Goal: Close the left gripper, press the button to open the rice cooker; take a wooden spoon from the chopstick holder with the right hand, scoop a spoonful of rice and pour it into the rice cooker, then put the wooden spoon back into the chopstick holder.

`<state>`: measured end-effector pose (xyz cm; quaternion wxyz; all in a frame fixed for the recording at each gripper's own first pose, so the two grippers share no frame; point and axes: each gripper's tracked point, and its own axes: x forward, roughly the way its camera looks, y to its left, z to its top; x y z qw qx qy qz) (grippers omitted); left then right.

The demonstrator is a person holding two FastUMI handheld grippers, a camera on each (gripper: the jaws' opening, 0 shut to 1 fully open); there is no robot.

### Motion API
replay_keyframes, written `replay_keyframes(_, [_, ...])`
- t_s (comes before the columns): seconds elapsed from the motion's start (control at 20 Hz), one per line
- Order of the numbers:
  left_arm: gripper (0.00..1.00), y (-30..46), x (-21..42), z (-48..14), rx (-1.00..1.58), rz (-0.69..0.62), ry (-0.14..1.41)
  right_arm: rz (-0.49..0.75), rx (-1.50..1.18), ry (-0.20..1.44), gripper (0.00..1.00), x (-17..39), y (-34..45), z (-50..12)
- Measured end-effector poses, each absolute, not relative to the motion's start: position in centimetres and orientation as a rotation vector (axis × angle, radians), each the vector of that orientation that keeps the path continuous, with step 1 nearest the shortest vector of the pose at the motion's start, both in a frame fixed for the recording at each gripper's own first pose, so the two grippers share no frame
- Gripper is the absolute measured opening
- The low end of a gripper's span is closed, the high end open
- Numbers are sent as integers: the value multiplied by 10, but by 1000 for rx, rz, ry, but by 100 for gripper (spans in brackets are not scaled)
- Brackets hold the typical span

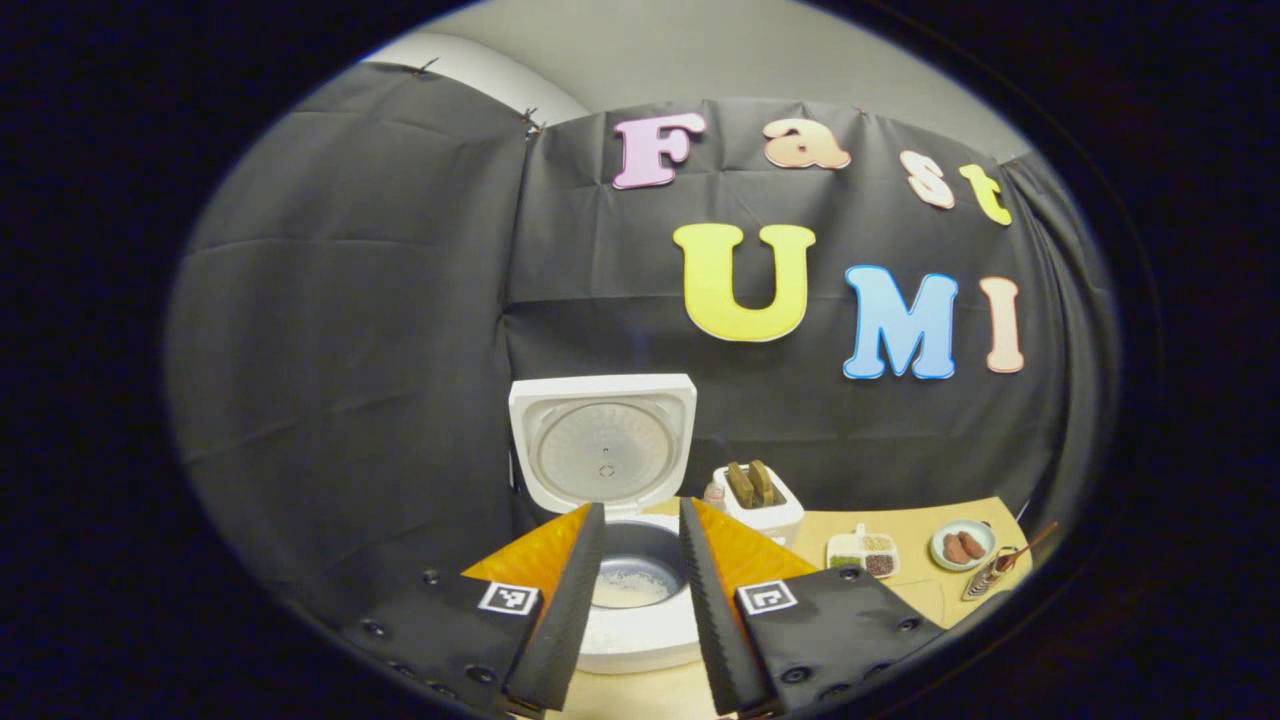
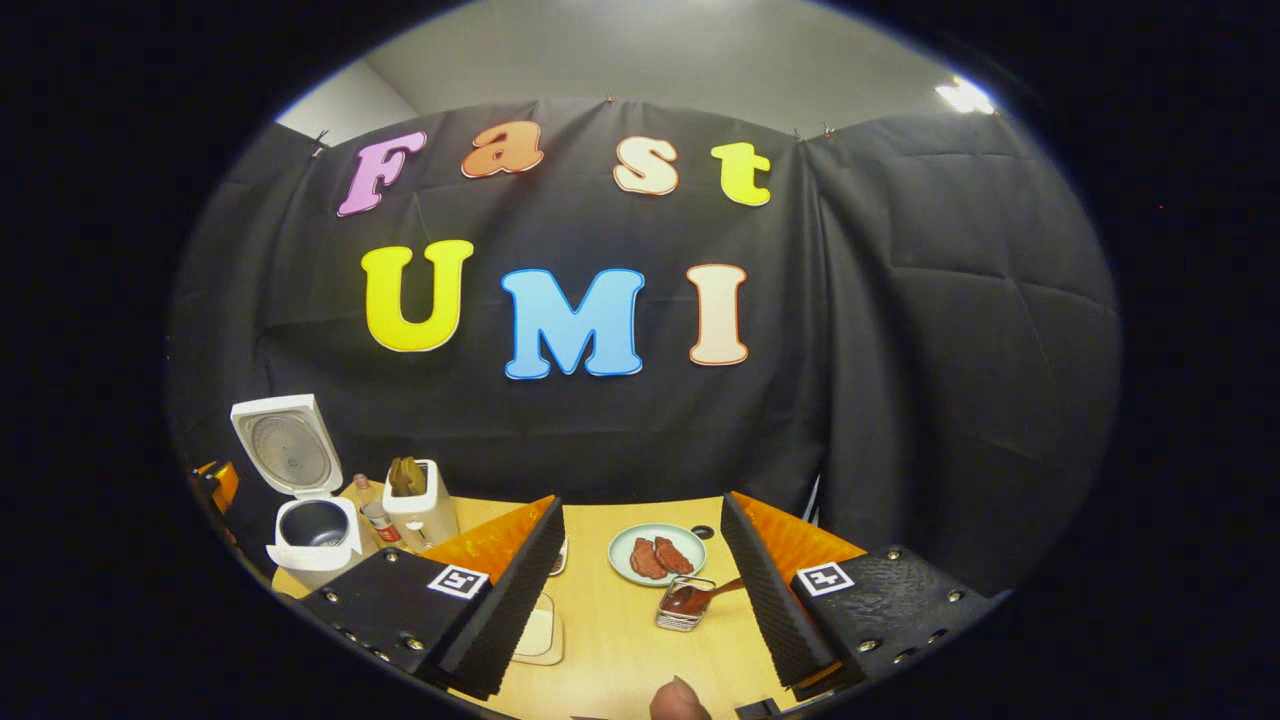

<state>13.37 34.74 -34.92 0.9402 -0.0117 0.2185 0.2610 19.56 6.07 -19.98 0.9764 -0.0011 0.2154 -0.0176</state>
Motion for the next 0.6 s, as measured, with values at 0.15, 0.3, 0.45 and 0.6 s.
replay_keyframes(0.15, [60,333,127,-326,-27,555,404,-23,0,445,96,210,41,-219])
replay_keyframes(0.3, [71,305,123,-307,-45,562,375,-23,31,458,96,223,16,-246])
replay_keyframes(0.45, [82,278,115,-293,-36,576,382,-18,80,498,96,236,-7,-288])
replay_keyframes(0.6, [91,247,111,-279,-30,569,376,-27,118,530,97,251,-32,-338])
